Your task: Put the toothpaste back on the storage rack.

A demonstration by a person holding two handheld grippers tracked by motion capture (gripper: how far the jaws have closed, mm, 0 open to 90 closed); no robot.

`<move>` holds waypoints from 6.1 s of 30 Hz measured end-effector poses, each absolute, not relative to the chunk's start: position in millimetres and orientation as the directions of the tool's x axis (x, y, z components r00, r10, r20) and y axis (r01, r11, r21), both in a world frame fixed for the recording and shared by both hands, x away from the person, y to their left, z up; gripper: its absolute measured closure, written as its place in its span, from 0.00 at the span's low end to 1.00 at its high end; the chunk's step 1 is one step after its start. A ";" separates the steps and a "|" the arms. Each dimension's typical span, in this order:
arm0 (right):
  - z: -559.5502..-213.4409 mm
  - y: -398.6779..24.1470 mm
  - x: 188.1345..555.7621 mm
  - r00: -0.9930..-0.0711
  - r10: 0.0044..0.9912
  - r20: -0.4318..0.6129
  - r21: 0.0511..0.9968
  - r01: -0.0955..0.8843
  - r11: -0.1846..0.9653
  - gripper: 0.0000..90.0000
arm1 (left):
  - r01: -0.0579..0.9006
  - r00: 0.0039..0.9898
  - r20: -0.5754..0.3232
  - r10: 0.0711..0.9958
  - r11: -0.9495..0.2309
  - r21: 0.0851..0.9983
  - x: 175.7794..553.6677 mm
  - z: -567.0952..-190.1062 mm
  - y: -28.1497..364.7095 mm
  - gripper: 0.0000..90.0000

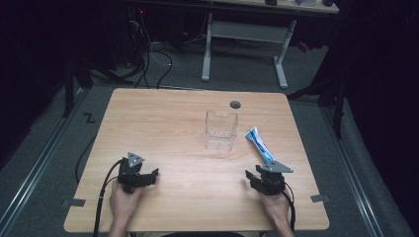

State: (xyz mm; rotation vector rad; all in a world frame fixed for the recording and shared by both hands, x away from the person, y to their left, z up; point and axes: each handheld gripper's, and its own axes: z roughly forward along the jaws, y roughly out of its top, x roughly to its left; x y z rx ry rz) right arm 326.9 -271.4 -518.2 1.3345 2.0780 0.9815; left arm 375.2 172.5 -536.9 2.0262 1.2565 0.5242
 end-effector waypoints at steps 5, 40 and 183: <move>-519.1 -275.9 324.1 -0.401 0.916 0.002 0.780 0.574 0.249 0.56 | 0.616 0.451 -0.017 0.892 -0.297 0.730 375.2 -536.9 172.5 0.20; -505.5 -300.7 313.4 -0.322 0.946 0.023 0.822 0.544 0.166 0.52 | 0.616 0.451 -0.018 0.892 -0.297 0.730 375.2 -536.9 172.5 0.20; -495.8 -278.7 474.8 -0.341 0.919 -0.199 0.488 0.779 0.395 0.59 | 0.614 0.452 -0.017 0.892 -0.297 0.731 375.0 -537.0 172.6 0.20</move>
